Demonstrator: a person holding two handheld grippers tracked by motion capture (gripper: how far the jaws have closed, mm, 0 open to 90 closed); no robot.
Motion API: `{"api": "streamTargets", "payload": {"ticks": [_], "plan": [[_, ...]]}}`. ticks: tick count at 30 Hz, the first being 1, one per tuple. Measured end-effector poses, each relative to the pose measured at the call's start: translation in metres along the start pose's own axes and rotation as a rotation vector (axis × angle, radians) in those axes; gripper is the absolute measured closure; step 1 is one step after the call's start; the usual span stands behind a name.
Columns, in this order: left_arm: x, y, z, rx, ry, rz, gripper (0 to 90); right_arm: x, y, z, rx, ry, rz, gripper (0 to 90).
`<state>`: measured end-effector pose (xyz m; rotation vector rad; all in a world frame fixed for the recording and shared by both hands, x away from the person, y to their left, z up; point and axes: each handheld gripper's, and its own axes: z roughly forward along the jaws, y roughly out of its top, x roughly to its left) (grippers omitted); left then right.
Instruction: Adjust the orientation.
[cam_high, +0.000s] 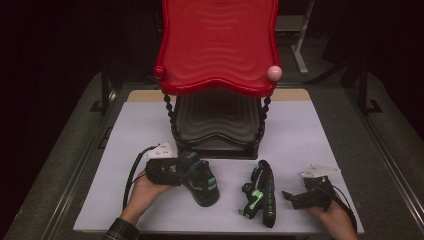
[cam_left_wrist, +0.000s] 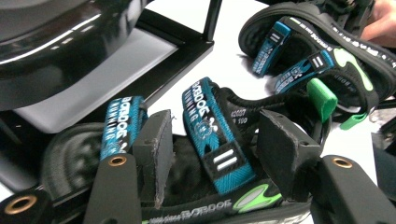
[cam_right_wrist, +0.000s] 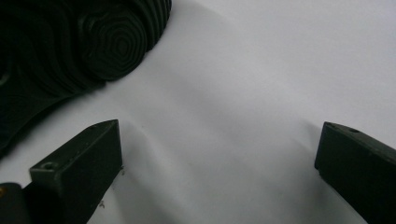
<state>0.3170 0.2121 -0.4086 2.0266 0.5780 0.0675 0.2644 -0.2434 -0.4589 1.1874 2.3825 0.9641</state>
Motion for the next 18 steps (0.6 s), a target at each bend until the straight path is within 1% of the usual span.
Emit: {"api": "streamTargets", "payload": {"ticks": [3,4,5,6,7,8,9,11,12,13,16,17,18], "plan": [[0.0,0.001,0.005,0.002,0.002,0.0,46.1,0.0,0.0,0.0,0.0,0.0,0.0,0.1],[0.001,0.002,0.008,-0.002,-0.003,-0.003,49.1,0.0,0.0,0.0,0.0,0.0,0.0,0.1],[0.001,0.002,0.01,-0.004,-0.004,-0.004,49.1,0.0,0.0,0.0,0.0,0.0,0.0,0.1],[0.0,0.004,0.014,0.002,0.022,-0.014,55.5,0.0,0.0,0.0,0.0,0.0,0.0,0.1],[0.001,0.005,0.015,0.001,0.026,-0.021,59.2,0.0,0.0,0.0,0.0,0.0,0.0,0.1],[0.001,0.005,0.015,0.001,0.026,-0.021,60.5,0.0,0.0,0.0,0.0,0.0,0.0,0.2],[0.002,0.006,0.015,0.007,0.024,-0.035,60.5,0.0,0.0,0.0,0.0,0.0,0.0,0.2],[0.0,0.009,0.015,0.02,0.027,-0.029,64.9,0.0,0.0,0.0,0.0,0.0,0.001,0.2],[-0.001,0.009,0.014,0.015,0.019,-0.029,67.4,0.0,0.0,0.0,0.0,0.001,0.001,0.2],[-0.001,0.01,0.013,0.011,0.004,-0.032,68.0,0.0,0.0,0.0,0.0,0.001,0.001,0.1],[-0.003,0.011,0.012,0.037,-0.016,-0.026,68.3,0.0,0.0,0.0,0.0,0.0,0.001,0.2],[-0.002,0.011,0.01,0.041,-0.036,-0.027,68.4,0.0,0.0,0.0,0.0,0.0,0.001,0.1],[-0.002,0.011,0.005,0.042,-0.069,-0.032,68.6,0.0,0.0,0.0,0.0,0.0,0.001,0.2]]}}
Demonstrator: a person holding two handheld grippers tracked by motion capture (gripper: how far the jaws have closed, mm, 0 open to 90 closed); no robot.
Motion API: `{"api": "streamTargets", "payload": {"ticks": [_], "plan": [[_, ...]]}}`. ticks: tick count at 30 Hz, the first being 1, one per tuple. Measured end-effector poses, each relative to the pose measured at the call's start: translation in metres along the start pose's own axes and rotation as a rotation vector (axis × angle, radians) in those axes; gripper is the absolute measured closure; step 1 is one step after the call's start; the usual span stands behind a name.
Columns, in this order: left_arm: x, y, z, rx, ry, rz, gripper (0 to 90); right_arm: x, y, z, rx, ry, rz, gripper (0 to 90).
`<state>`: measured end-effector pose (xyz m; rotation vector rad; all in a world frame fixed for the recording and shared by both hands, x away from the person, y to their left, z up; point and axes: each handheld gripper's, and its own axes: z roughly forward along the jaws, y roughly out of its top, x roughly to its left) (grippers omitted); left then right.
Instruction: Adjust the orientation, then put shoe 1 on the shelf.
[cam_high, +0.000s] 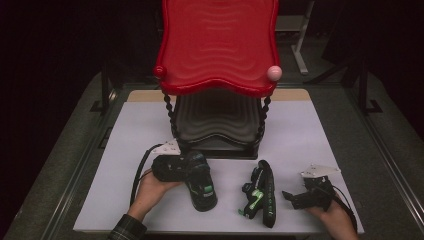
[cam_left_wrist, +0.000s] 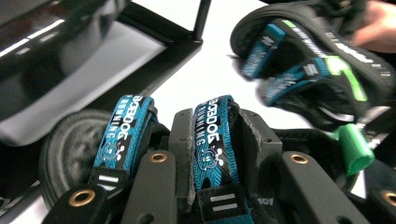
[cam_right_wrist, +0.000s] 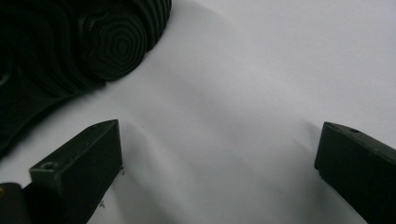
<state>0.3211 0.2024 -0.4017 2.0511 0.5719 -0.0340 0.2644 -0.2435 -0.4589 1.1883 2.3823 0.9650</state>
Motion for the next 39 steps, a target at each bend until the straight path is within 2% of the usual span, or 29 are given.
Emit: {"api": "streamTargets", "payload": {"ticks": [3,4,5,8,12,15,18,19,20,26,33,34,36,37,39], "plan": [[0.0,-0.001,-0.006,-0.001,-0.027,0.001,68.6,0.0,0.0,0.0,0.0,0.0,0.0,0.2],[0.0,-0.004,-0.014,0.008,-0.045,0.005,68.6,0.0,0.0,0.0,0.0,0.0,0.0,0.2],[0.0,-0.004,-0.014,0.008,-0.045,0.005,68.6,0.0,0.0,0.0,0.0,0.0,0.0,0.2],[0.002,-0.012,-0.027,0.023,-0.058,0.011,68.6,0.0,0.0,0.0,0.0,0.0,0.0,0.2],[0.006,-0.024,-0.042,0.039,-0.036,0.009,68.4,0.0,0.0,0.0,0.0,0.0,0.0,0.2],[0.007,-0.031,-0.048,0.019,-0.034,0.006,68.1,0.0,0.0,0.0,0.0,0.0,0.0,0.2],[0.006,-0.031,-0.048,0.015,-0.034,0.006,65.2,0.0,0.0,0.0,0.0,0.0,0.0,0.1],[0.005,-0.031,-0.047,0.019,-0.032,0.002,56.7,0.0,0.0,0.0,0.0,0.0,0.0,0.1],[0.003,-0.031,-0.045,0.032,-0.012,0.003,54.6,0.0,0.0,0.0,0.0,0.0,0.0,0.2],[0.001,-0.033,-0.044,0.026,0.015,-0.004,48.8,0.0,0.0,0.0,0.0,0.0,0.0,0.2],[0.001,-0.033,-0.039,0.04,0.006,-0.009,59.1,0.0,0.0,0.0,-0.001,0.0,0.0,0.2],[0.001,-0.033,-0.039,0.042,0.002,-0.006,62.3,0.0,0.0,0.0,-0.001,0.0,-0.001,0.2],[-0.001,-0.032,-0.039,0.041,0.008,0.001,63.4,0.0,0.0,0.0,-0.001,0.0,0.0,0.2],[-0.002,-0.031,-0.039,0.057,0.012,0.016,67.2,0.0,0.0,0.0,0.0,0.0,0.0,0.2],[-0.001,-0.031,-0.039,0.057,0.007,0.015,67.9,0.0,0.0,0.0,0.0,0.0,0.0,0.2]]}}
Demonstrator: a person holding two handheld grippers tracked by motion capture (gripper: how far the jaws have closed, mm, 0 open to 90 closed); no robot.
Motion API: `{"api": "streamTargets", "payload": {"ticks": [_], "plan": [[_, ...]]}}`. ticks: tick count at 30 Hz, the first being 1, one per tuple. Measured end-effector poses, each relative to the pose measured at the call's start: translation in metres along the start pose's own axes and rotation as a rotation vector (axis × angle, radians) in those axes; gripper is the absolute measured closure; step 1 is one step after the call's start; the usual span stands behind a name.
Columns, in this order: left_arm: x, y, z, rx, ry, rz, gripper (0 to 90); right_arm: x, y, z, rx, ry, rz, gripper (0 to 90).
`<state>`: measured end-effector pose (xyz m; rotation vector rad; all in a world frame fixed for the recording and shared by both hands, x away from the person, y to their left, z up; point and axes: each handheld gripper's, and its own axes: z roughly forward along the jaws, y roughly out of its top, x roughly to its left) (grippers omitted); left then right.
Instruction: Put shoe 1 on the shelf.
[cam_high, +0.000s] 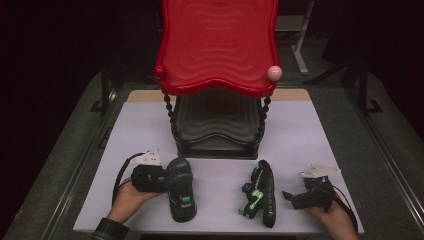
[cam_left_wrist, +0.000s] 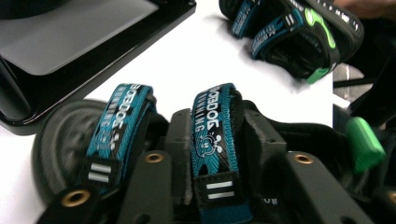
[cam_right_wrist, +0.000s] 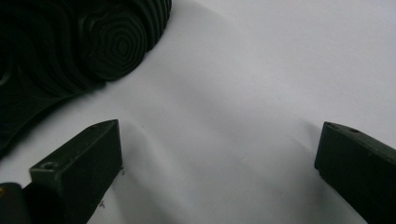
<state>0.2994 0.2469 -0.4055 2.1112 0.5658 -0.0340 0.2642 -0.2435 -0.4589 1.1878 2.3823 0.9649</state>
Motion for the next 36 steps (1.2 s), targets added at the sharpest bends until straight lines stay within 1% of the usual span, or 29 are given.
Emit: {"api": "streamTargets", "payload": {"ticks": [4,6,7,9,11,12,14,17,18,22,25,28,32,36], "plan": [[0.0,0.003,-0.001,0.001,-0.004,-0.003,68.7,0.0,0.0,0.0,-0.001,0.0,0.0,0.2],[0.0,0.005,-0.001,-0.001,-0.014,-0.005,68.9,0.0,0.0,0.0,-0.001,0.0,0.0,0.2],[-0.001,0.005,-0.001,-0.005,-0.016,-0.006,68.9,0.0,0.0,0.0,-0.001,0.0,0.0,0.2],[-0.003,0.009,-0.005,-0.031,-0.021,-0.007,69.0,0.0,0.0,0.0,0.0,0.0,0.0,0.2],[-0.006,0.015,-0.009,-0.054,-0.03,-0.005,69.0,0.0,0.0,0.0,0.0,0.0,0.0,0.2],[-0.007,0.016,-0.01,-0.057,-0.037,-0.009,69.0,0.0,0.0,0.0,0.0,0.001,0.0,0.2],[-0.008,0.019,-0.011,-0.06,-0.042,-0.006,69.0,0.0,0.0,0.0,0.0,0.001,0.0,0.2],[-0.013,0.029,-0.015,-0.071,-0.068,0.003,69.0,0.0,0.0,0.0,0.0,0.001,0.0,0.1],[-0.013,0.029,-0.015,-0.071,-0.068,0.003,69.1,0.0,0.0,0.0,0.0,0.001,0.0,0.1],[-0.016,0.039,-0.018,-0.08,-0.089,0.012,69.1,0.0,0.0,0.0,0.0,0.0,0.001,0.2],[-0.017,0.043,-0.019,-0.084,-0.097,0.012,69.1,0.0,0.0,0.0,0.0,0.0,0.001,0.2],[-0.019,0.049,-0.019,-0.071,-0.099,0.028,69.3,0.0,0.0,0.0,-0.001,0.0,0.0,0.2],[-0.022,0.057,-0.021,-0.073,-0.102,0.044,69.3,0.0,0.0,0.0,-0.001,0.0,0.0,0.2],[-0.026,0.069,-0.025,-0.079,-0.102,0.067,69.2,0.0,0.0,0.0,-0.001,0.0,0.0,0.2]]}}
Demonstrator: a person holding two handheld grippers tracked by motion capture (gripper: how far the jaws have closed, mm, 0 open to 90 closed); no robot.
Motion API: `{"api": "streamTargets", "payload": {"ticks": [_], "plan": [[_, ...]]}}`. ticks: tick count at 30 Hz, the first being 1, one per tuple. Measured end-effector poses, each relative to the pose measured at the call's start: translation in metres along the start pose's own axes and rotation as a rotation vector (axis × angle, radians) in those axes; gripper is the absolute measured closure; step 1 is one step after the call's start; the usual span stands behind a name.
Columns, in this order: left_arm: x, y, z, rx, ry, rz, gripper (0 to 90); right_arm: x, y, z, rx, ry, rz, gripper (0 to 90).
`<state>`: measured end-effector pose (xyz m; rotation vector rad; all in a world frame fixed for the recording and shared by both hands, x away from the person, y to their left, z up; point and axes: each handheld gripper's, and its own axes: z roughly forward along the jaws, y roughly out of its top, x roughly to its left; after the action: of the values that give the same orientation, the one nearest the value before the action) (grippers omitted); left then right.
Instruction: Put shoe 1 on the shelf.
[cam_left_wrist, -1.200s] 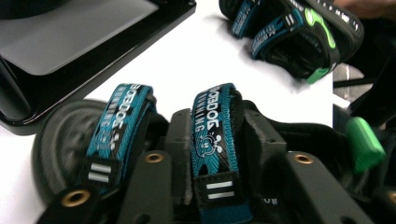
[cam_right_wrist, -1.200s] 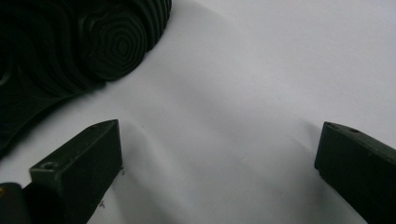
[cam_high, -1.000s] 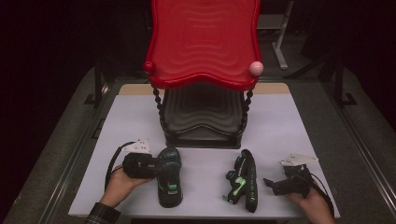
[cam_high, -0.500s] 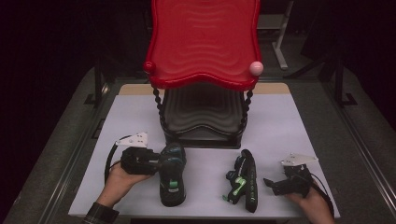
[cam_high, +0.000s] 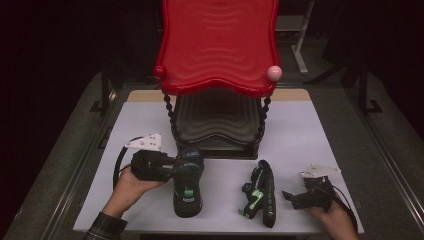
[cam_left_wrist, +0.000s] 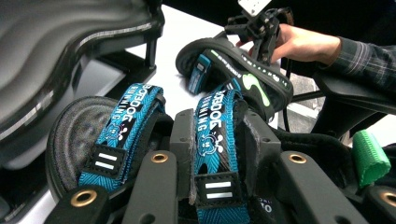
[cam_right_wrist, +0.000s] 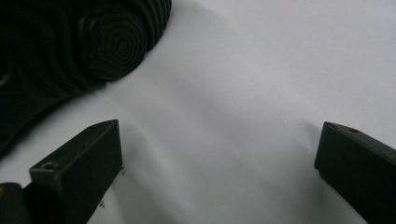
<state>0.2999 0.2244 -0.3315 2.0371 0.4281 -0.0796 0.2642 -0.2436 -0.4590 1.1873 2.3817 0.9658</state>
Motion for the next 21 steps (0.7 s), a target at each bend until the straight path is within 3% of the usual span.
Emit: {"api": "streamTargets", "payload": {"ticks": [21], "plan": [[-0.01,0.074,-0.024,-0.041,-0.018,0.099,69.4,0.0,0.0,0.0,0.0,0.001,0.001,0.2]]}}
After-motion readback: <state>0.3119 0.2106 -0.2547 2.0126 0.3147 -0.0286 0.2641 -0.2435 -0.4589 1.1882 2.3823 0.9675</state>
